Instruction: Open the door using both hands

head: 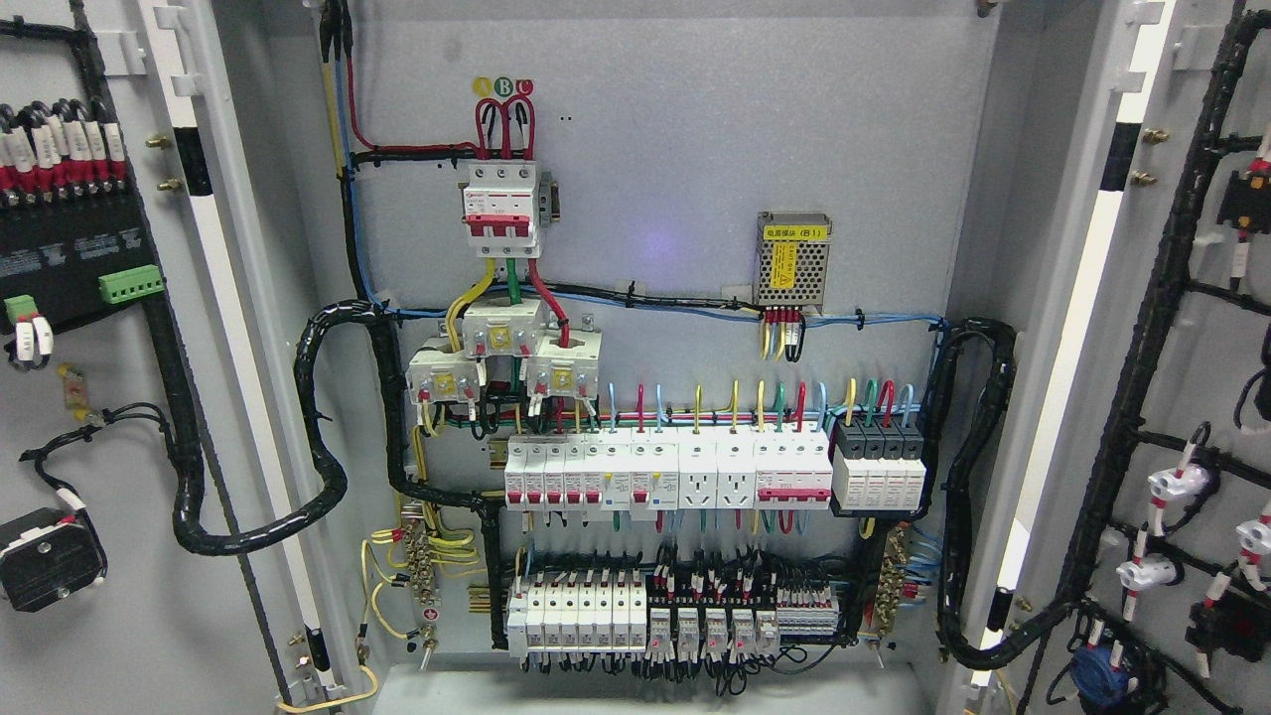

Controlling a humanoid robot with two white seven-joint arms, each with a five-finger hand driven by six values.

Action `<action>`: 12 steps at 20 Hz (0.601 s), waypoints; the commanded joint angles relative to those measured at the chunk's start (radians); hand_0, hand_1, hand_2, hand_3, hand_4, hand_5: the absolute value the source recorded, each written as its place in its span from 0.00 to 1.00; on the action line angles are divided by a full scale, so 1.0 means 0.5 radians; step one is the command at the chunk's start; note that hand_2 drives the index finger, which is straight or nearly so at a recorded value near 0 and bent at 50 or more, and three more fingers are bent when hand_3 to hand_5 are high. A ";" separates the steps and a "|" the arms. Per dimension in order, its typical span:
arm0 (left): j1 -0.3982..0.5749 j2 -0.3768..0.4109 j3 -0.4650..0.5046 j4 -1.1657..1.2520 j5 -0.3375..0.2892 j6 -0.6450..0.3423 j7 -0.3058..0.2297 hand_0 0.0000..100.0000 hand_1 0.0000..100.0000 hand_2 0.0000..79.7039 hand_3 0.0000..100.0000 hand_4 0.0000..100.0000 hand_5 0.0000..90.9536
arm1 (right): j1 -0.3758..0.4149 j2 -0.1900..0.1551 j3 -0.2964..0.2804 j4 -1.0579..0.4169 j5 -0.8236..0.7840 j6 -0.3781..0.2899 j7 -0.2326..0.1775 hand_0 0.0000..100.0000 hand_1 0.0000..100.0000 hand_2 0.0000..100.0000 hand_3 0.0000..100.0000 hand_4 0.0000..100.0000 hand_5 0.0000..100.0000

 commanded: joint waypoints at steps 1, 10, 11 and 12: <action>-0.135 -0.259 -0.066 1.166 -0.060 0.021 -0.001 0.00 0.00 0.00 0.00 0.00 0.00 | -0.161 0.421 0.185 1.370 0.114 -0.009 -0.012 0.00 0.00 0.00 0.00 0.00 0.00; -0.377 -0.286 -0.056 1.654 -0.063 0.333 -0.004 0.00 0.00 0.00 0.00 0.00 0.00 | -0.440 0.549 0.158 2.287 0.559 0.003 -0.303 0.00 0.00 0.00 0.00 0.00 0.00; -0.405 -0.286 -0.059 1.682 -0.063 0.440 -0.004 0.00 0.00 0.00 0.00 0.00 0.00 | -0.461 0.571 0.158 2.355 0.596 0.006 -0.349 0.00 0.00 0.00 0.00 0.00 0.00; -0.426 -0.286 -0.059 1.697 -0.066 0.566 -0.004 0.00 0.00 0.00 0.00 0.00 0.00 | -0.471 0.589 0.158 2.398 0.612 0.006 -0.392 0.00 0.00 0.00 0.00 0.00 0.00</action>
